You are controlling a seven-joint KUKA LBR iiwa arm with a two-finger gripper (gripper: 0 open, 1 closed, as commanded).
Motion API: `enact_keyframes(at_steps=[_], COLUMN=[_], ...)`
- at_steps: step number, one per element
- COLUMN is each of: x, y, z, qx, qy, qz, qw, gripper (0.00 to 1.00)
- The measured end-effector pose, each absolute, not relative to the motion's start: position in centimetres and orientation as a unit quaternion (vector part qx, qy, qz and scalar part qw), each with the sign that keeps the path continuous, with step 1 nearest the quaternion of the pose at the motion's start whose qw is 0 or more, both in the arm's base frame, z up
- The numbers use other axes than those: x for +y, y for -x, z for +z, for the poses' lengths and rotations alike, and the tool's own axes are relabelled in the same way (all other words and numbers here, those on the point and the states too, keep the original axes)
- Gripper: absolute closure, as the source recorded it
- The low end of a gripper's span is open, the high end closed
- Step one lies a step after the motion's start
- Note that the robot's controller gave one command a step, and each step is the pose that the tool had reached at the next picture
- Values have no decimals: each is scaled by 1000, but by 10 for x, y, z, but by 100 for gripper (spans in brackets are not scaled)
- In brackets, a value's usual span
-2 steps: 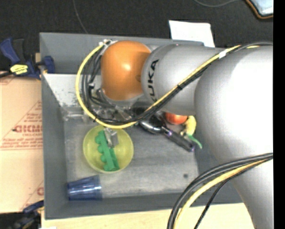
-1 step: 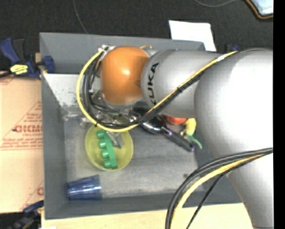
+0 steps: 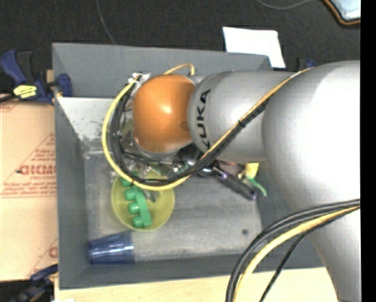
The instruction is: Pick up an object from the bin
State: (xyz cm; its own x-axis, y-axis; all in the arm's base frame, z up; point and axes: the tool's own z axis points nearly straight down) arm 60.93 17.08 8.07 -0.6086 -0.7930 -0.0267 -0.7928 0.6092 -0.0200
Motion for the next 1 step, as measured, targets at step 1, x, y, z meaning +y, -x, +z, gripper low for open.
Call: enact_keyframes(at_steps=[1], x=[171], y=[-609], z=[81], qx=[897], qy=[442], qz=[-3], qw=[16], gripper=[100])
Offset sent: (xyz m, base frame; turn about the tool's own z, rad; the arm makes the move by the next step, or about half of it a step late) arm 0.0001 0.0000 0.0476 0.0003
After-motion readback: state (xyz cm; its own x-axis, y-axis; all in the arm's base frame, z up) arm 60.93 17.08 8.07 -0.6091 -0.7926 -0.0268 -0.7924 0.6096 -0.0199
